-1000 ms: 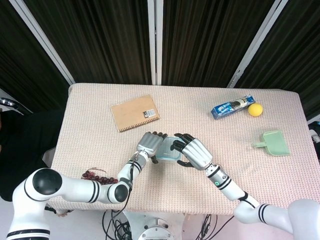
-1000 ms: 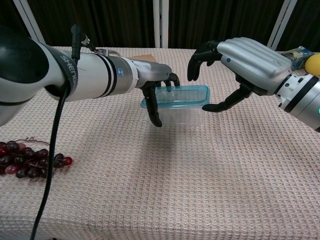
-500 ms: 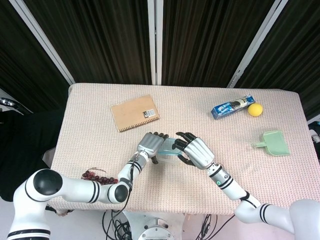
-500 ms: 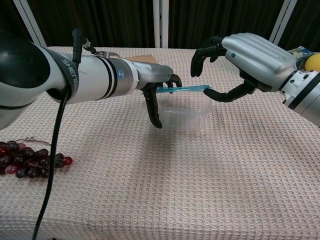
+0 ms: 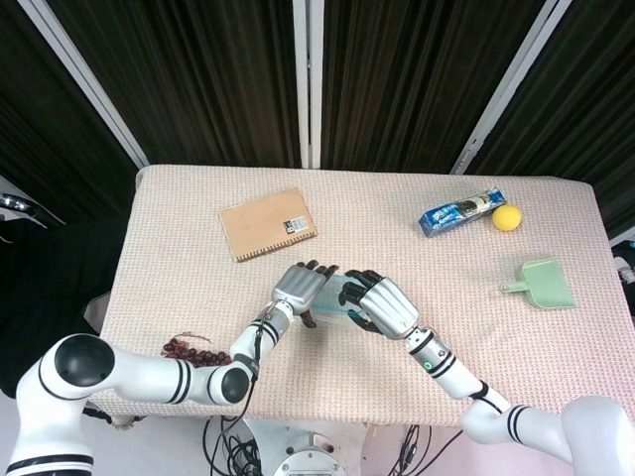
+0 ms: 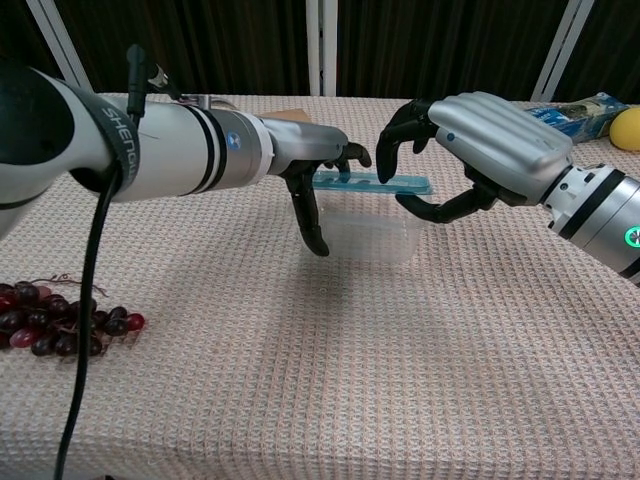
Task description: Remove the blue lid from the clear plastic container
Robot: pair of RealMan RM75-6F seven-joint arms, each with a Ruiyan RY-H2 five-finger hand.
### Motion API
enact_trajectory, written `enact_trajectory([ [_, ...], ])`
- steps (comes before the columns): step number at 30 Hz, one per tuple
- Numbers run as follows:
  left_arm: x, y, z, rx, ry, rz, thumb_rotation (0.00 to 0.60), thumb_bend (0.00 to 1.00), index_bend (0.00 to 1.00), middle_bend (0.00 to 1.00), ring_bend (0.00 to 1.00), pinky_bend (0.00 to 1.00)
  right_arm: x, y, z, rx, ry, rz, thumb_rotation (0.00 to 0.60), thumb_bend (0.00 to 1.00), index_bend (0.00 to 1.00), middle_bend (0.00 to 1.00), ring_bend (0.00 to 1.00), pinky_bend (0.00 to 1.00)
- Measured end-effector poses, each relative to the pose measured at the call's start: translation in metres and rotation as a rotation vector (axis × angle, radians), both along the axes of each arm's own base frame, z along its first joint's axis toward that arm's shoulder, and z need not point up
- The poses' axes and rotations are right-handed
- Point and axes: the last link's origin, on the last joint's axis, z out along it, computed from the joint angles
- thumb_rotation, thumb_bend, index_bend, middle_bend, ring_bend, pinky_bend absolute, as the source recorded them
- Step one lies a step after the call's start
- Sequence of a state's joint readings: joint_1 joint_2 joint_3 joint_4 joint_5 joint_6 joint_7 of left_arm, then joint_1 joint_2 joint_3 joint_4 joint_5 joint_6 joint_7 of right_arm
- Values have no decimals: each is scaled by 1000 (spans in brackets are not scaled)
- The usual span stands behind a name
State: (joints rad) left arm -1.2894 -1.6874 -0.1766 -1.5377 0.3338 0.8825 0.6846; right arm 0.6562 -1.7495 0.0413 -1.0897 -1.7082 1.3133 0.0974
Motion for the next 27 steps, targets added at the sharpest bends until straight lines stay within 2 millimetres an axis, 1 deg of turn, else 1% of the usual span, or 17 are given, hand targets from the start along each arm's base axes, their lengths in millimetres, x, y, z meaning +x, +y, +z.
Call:
enact_trajectory([
  [4, -1, -2, 3, -4, -11, 10, 600, 0, 0, 57, 1, 108, 0, -1, -3, -13, 2, 3, 600, 358, 554, 465, 271, 409],
  [7, -3, -3, 7, -2, -21, 16, 600, 0, 0, 4, 0, 62, 0, -2, -4, -28, -11, 7, 600, 358, 604, 498, 305, 438],
  [11, -8, -4, 15, 3, -26, 28, 600, 0, 0, 0, 0, 45, 0, -3, -3, -57, -47, 12, 600, 359, 686, 558, 362, 479],
  [15, -17, -2, 27, 32, -16, 29, 600, 0, 0, 0, 0, 25, 1, -5, -1, -95, -82, 23, 600, 361, 781, 635, 431, 515],
  [17, -21, -1, 32, 52, -13, 29, 600, 0, 0, 0, 0, 13, 1, -7, 0, -121, -102, 31, 600, 366, 812, 655, 450, 526],
  [23, -43, 5, 58, 122, -7, 58, 600, 0, 0, 0, 0, 7, 1, -19, 9, -219, -140, 46, 600, 388, 868, 696, 488, 539],
  [27, -67, 11, 82, 181, -5, 92, 600, 0, 0, 0, 0, 7, -1, -31, 22, -300, -143, 45, 600, 394, 878, 705, 496, 540],
])
